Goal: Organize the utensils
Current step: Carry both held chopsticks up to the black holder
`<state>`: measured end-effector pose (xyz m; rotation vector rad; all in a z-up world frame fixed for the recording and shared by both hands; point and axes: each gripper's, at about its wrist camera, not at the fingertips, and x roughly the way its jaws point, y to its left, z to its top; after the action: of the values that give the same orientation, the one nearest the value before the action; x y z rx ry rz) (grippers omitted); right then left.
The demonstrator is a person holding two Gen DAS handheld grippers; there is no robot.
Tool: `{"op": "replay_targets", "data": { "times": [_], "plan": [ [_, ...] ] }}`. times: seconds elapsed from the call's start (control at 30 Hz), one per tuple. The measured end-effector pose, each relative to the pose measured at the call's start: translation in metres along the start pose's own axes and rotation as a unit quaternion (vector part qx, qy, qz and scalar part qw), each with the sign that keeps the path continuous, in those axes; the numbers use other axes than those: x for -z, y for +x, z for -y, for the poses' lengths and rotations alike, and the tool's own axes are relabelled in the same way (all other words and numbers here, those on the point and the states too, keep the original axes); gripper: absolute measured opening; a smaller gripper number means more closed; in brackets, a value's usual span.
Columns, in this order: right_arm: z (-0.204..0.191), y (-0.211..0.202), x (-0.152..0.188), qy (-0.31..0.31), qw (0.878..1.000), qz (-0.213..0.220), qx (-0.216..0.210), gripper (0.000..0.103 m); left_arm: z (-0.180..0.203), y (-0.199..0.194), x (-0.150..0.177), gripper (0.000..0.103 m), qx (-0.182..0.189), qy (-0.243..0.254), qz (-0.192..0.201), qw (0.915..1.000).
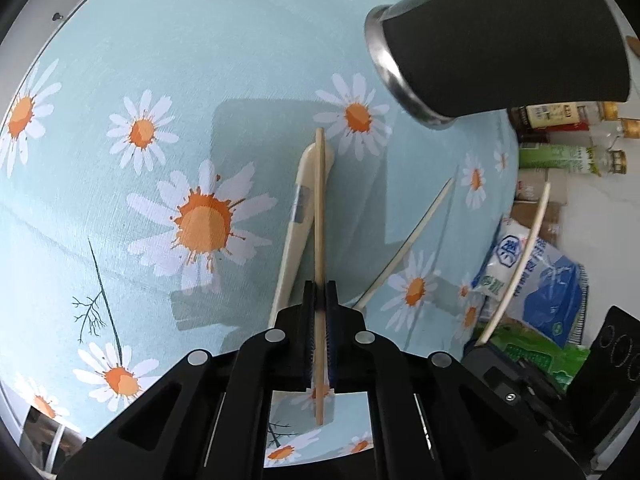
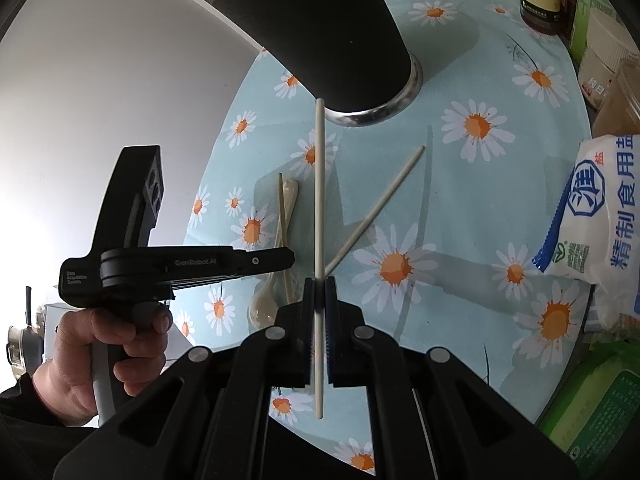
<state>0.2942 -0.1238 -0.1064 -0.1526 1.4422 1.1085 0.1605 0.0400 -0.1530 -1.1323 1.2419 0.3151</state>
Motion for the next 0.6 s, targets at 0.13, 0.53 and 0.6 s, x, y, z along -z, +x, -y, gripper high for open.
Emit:
{"op": "replay_targets", "data": {
  "times": [0.13,0.53,0.6],
  "plan": [
    [-0.007,0.002,-0.002,-0.006,1.0,-0.001,0.008,0.006,-0.001,-0.009,0.002,0.004,0.035,-0.004,0.004,0.9994],
    [-0.036,0.01,-0.004,-0.019,0.999,0.029,0.005,0.006,-0.009,-0.069,-0.001,0.004,0.097,0.063,0.071,0.9907],
    [-0.043,0.01,-0.003,-0.025,0.999,0.044,0.004,0.006,-0.007,-0.078,-0.003,0.004,0.097,0.085,0.087,0.9879]
  ]
}}
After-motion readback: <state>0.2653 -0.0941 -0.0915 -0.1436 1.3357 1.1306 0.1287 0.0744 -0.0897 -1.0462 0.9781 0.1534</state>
